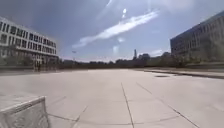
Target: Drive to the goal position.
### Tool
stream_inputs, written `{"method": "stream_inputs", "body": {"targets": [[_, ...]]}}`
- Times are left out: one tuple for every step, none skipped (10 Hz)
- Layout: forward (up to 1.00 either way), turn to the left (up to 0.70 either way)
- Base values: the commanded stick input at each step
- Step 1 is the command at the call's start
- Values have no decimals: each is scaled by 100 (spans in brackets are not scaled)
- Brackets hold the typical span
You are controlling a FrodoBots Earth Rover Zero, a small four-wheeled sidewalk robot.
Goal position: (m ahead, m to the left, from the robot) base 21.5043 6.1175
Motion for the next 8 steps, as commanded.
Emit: {"method": "stream_inputs", "body": {"targets": [[70,-1],[70,-1],[70,-1],[70,-1],[70,-1],[70,-1],[70,-1],[70,14]]}}
